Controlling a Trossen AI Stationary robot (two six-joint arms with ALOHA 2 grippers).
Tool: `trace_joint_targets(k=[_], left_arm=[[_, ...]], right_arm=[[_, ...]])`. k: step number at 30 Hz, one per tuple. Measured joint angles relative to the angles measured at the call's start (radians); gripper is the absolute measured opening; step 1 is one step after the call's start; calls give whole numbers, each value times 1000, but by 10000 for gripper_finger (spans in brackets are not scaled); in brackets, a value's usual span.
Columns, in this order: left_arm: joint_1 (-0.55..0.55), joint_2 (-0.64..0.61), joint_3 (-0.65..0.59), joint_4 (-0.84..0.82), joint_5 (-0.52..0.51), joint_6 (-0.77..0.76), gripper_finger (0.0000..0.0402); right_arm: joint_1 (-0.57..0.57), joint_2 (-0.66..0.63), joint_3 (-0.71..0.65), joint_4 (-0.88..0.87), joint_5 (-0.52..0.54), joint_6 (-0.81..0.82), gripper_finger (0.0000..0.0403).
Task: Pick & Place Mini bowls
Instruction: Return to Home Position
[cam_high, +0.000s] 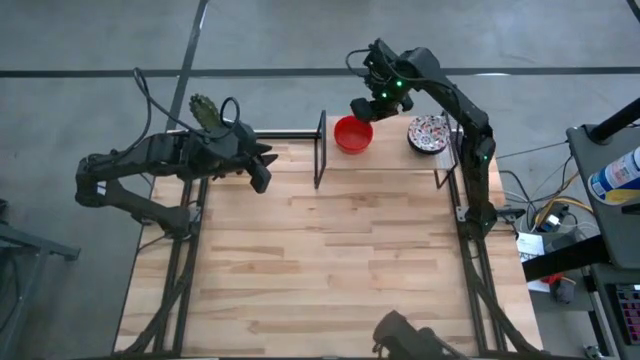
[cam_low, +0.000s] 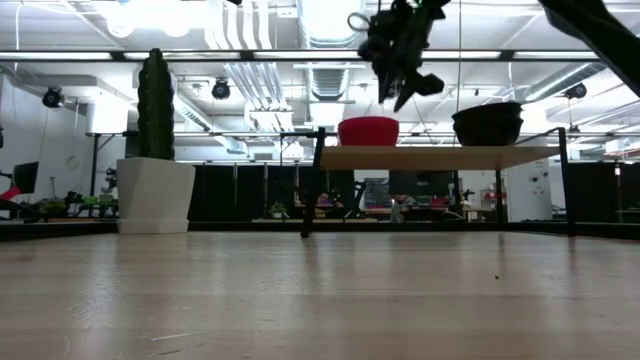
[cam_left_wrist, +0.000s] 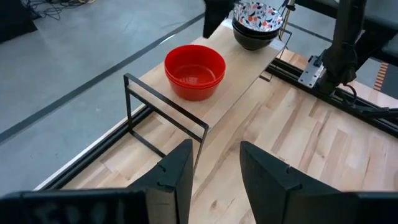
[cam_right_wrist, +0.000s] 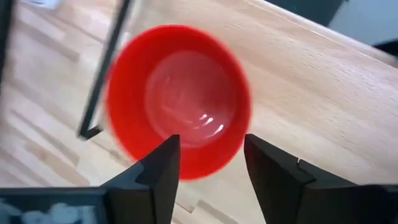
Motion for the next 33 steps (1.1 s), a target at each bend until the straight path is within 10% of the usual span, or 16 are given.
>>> trace_joint_targets(k=[10,21,33], left_arm=[[-1,1,-2,0,125,0,10],[-1,-41,-45,195,144,79,1],[-1,-352,-447,606,286,72,0]], right_arm=[[172,-122,-44,220,-1,-82,23],[413,-385,-399,768,23,-175,8],[569,-792,-925,1175,103,-241,8]])
